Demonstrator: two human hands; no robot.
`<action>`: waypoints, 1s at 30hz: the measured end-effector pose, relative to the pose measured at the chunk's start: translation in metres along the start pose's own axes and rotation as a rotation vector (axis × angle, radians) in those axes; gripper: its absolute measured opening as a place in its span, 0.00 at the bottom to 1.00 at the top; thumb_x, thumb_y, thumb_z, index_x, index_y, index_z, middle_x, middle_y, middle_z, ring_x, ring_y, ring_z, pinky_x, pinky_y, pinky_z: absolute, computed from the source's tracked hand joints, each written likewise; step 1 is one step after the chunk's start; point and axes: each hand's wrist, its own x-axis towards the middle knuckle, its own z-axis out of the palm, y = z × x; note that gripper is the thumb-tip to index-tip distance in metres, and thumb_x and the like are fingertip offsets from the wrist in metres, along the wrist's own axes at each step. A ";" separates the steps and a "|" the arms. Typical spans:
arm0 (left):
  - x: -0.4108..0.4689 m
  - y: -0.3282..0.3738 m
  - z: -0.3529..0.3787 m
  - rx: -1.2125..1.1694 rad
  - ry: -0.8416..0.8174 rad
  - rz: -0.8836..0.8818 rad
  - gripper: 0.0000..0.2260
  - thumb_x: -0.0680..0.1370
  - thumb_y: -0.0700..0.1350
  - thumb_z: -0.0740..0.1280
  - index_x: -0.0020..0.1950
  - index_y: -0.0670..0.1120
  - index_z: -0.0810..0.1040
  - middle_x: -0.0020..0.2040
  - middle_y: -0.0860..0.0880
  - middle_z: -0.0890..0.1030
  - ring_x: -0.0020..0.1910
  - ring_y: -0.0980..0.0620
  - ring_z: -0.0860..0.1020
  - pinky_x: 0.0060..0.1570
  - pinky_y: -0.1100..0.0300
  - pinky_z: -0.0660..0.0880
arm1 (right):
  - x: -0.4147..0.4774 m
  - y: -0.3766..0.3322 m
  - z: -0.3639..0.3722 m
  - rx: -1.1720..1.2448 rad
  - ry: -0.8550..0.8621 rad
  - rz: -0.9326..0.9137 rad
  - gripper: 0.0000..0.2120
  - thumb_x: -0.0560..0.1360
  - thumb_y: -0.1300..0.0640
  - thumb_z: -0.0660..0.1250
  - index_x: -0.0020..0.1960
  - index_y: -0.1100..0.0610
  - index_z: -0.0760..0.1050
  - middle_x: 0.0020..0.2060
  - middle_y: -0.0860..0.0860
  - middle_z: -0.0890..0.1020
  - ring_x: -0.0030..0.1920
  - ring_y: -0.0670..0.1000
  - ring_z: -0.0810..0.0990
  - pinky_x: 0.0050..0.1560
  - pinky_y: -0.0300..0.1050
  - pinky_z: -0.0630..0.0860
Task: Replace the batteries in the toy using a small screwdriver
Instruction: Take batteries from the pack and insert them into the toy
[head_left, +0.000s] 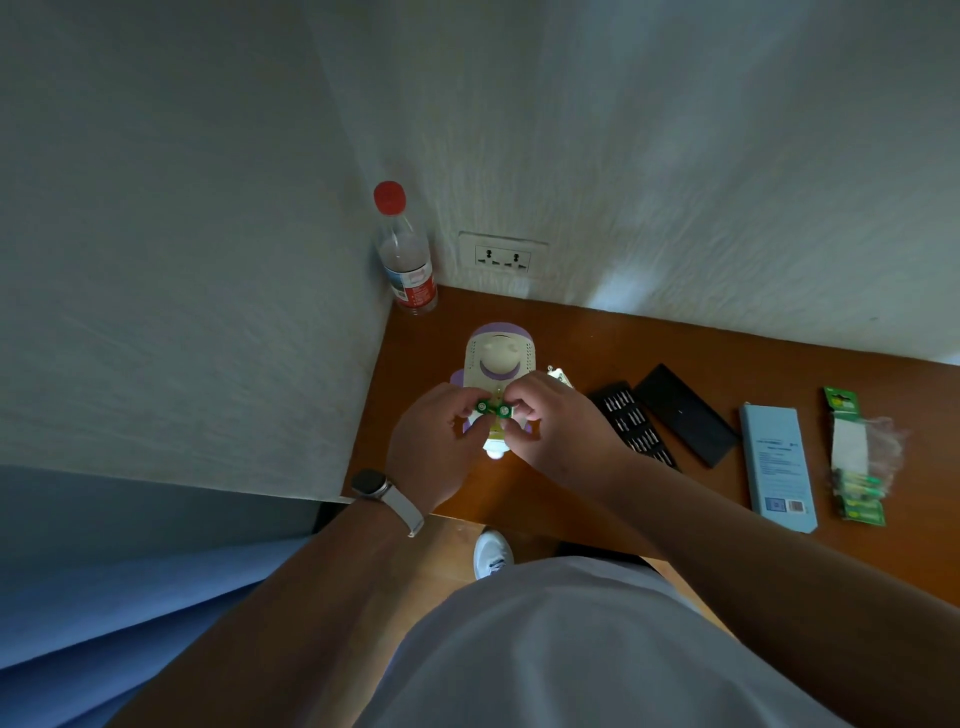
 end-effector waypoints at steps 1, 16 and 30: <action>0.001 -0.001 0.001 0.015 -0.013 0.013 0.10 0.78 0.45 0.72 0.58 0.45 0.83 0.48 0.48 0.82 0.47 0.51 0.78 0.44 0.59 0.78 | 0.000 0.001 0.002 -0.013 -0.002 -0.003 0.07 0.72 0.62 0.71 0.50 0.59 0.77 0.43 0.52 0.79 0.43 0.51 0.76 0.36 0.42 0.72; 0.006 -0.003 0.006 0.042 -0.060 0.045 0.10 0.77 0.44 0.73 0.58 0.45 0.83 0.53 0.48 0.80 0.49 0.54 0.75 0.45 0.74 0.67 | -0.004 0.005 0.011 -0.088 -0.005 0.042 0.06 0.73 0.62 0.69 0.50 0.60 0.78 0.44 0.52 0.80 0.40 0.48 0.75 0.35 0.30 0.61; 0.003 -0.001 0.006 0.033 -0.039 0.028 0.12 0.77 0.45 0.73 0.58 0.42 0.82 0.53 0.45 0.80 0.50 0.51 0.77 0.42 0.71 0.68 | -0.009 0.006 0.009 -0.057 0.015 0.141 0.05 0.74 0.60 0.70 0.49 0.59 0.77 0.46 0.48 0.74 0.39 0.47 0.73 0.36 0.45 0.76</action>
